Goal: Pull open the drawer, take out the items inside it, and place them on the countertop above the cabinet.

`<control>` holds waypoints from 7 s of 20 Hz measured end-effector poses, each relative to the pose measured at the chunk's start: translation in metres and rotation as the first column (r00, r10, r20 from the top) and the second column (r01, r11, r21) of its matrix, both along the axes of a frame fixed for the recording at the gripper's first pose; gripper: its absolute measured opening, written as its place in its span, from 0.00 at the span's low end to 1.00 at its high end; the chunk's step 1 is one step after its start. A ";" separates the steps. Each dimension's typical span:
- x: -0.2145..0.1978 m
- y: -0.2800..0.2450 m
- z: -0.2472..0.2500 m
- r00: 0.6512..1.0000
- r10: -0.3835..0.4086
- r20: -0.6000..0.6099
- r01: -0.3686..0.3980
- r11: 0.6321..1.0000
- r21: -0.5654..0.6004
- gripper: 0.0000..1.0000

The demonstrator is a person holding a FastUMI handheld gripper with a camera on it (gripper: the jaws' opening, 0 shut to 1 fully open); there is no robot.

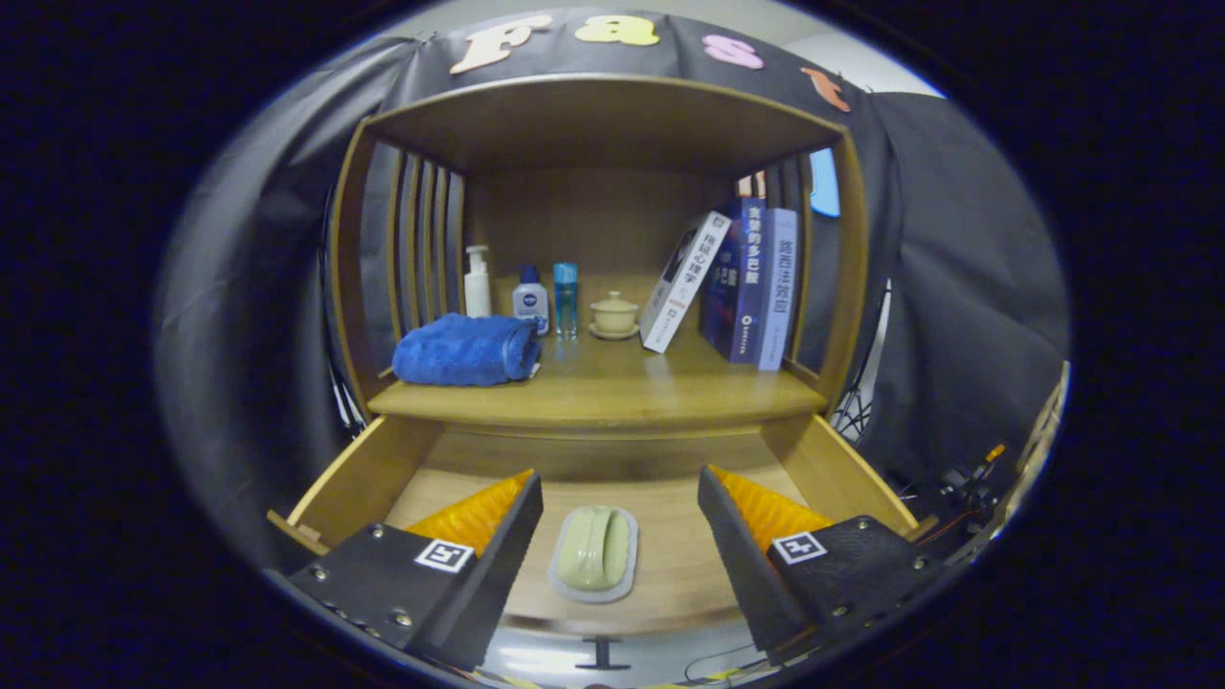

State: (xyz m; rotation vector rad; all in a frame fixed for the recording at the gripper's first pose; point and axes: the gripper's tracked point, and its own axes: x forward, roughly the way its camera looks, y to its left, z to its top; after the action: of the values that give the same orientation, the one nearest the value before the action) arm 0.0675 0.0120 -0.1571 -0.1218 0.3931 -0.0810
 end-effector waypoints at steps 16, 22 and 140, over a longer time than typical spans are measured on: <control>0.016 -0.009 -0.119 0.913 -0.101 -0.396 0.133 0.990 0.054 0.88; 0.009 0.004 -0.142 0.836 -0.083 -0.543 0.226 0.953 0.201 0.59; -0.127 0.033 0.094 0.950 0.039 0.309 -0.047 0.999 0.019 0.99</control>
State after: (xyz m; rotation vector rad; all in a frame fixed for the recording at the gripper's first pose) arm -0.0595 0.0450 -0.0630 -0.0903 0.0782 -0.0504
